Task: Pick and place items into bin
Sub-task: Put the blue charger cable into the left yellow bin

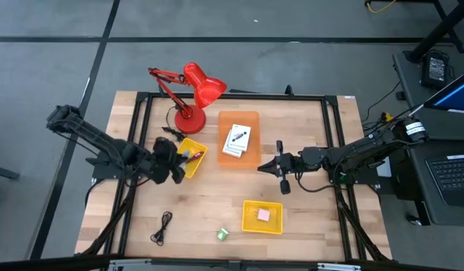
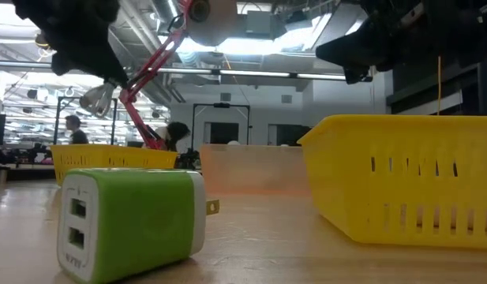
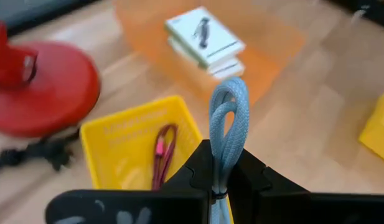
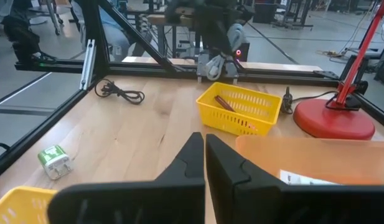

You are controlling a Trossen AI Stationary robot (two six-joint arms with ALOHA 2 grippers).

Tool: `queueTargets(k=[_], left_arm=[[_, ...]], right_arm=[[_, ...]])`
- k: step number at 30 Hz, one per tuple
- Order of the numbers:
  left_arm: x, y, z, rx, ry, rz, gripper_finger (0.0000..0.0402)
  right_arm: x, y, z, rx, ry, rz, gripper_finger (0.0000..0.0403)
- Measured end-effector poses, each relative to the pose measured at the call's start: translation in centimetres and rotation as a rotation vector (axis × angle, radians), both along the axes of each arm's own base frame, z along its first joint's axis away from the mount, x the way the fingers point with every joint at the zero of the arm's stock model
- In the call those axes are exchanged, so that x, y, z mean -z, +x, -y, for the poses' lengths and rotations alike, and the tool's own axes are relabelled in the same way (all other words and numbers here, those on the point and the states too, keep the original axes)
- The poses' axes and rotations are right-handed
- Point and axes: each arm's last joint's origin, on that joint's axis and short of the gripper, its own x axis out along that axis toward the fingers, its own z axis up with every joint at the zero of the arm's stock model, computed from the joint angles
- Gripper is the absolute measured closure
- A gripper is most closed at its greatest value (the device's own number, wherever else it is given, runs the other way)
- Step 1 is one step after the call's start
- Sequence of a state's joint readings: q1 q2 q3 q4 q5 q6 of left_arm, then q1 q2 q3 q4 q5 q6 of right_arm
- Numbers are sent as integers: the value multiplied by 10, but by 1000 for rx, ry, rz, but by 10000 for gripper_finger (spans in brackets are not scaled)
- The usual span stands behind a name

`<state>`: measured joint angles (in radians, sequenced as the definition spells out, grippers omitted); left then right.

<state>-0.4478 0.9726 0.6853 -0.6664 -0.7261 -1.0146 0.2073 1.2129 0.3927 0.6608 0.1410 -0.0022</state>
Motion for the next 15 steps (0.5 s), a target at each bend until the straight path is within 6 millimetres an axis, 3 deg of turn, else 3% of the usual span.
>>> queueTargets(k=[15], left_arm=[[5,11,-38,-50,-275,-100,384]], right_arm=[[7,-1,1,-4,-43,-71,403]])
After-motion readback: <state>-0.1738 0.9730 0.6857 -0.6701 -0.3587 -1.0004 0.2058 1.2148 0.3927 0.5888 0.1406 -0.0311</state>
